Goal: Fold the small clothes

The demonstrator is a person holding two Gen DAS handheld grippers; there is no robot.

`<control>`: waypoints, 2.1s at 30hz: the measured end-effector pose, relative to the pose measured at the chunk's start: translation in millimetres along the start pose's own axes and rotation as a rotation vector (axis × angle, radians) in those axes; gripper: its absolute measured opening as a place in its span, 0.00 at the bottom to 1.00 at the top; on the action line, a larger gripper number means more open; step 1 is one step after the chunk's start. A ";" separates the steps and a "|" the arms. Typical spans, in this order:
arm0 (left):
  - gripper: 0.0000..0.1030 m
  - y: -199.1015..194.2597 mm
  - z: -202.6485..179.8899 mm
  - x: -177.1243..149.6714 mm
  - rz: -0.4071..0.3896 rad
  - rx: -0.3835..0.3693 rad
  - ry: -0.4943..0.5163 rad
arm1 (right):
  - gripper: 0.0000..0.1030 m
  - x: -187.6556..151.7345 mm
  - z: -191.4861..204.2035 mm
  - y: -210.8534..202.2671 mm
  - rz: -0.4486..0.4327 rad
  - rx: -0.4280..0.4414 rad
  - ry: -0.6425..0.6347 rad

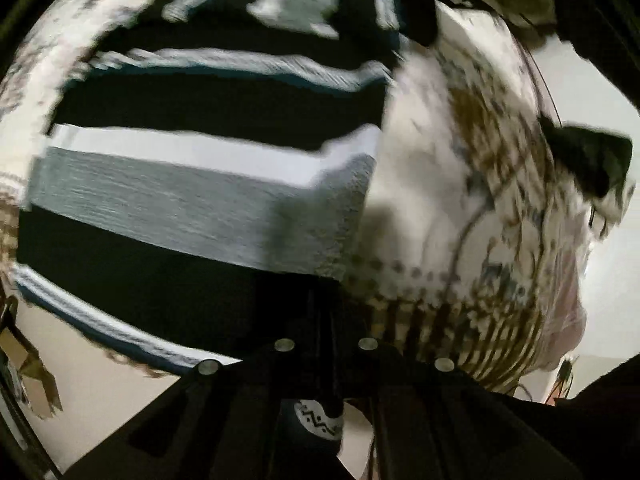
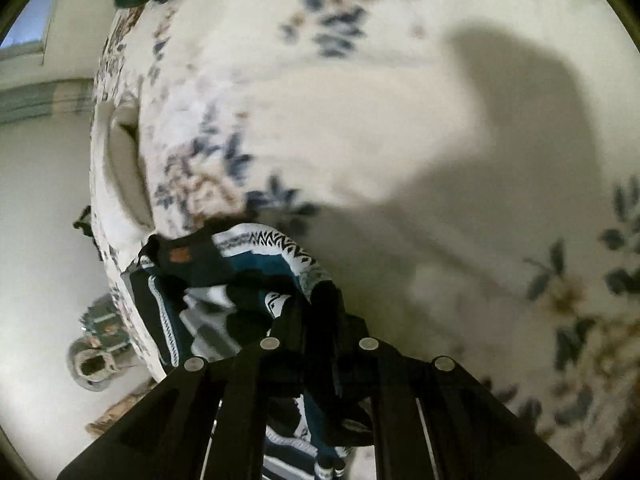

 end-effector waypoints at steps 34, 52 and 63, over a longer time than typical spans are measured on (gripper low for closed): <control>0.54 3.6 424.8 2.1 -0.045 -0.097 -0.577 | 0.50 -32.5 451.6 233.9 0.032 -0.394 -0.325; 0.10 16.7 367.0 -22.9 -0.061 -0.185 -0.511 | 0.53 -441.6 130.9 301.7 0.512 -0.110 0.008; 0.53 -51.1 361.4 -21.2 -0.062 -0.132 -0.460 | 0.23 -471.6 130.4 285.3 0.427 -0.061 -0.054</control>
Point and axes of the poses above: each gripper's, at about its wrist camera, not at the fingertips, and y roughly the way its jaws point, z to its left, x to its top, the point moved 5 cm from there along y, roughly the way its jaws point, and after that the axes turned 6 degrees about z, right-handed, at the moved point
